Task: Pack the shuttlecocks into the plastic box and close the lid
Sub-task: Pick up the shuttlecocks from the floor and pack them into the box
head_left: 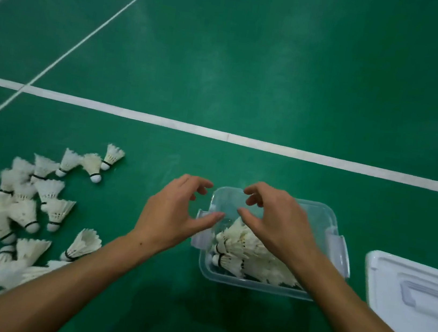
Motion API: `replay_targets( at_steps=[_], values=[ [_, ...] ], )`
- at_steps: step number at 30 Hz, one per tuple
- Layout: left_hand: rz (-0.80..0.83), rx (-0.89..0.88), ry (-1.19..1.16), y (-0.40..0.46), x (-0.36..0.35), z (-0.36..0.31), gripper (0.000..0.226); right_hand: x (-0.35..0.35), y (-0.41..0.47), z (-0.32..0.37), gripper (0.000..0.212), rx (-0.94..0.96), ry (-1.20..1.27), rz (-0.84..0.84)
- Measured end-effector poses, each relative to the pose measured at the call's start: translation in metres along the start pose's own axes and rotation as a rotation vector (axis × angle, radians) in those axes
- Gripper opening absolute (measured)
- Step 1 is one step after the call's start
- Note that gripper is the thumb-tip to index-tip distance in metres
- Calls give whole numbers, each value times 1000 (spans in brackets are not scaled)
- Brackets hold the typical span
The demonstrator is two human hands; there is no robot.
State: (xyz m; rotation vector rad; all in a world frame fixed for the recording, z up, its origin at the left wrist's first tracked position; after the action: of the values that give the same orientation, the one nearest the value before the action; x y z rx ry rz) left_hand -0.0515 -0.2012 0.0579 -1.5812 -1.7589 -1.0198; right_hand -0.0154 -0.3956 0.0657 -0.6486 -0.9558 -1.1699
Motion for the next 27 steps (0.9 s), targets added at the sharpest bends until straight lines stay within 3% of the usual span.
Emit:
replay_targets(
  at_steps=[8,17,23,27],
  values=[
    [-111,240,-46,-64,52,124,59,-81,22,119,38,247,-35,156],
    [-97,419,35,-124,101,222,59,-184,18,212,41,409,-51,338],
    [150,429,45,-163,114,258,76,-249,3,245,43,429,-14,465],
    [306,320,278,-186,106,267,93,-274,-8,263,50,453,27,476]
  ],
)
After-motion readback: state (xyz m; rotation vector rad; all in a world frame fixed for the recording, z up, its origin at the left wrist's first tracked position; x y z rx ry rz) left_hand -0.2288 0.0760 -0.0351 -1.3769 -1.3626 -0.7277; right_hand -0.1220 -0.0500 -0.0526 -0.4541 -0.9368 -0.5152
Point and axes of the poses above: each hand's wrist, its own y-axis towards the middle knuckle, its own x-axis out of the back of the hand, z = x × y, the point moved 8 cm from there along y, towards the middle knuckle, and after that the axes turned 5 degrees about -z, right-handed, at the moved point
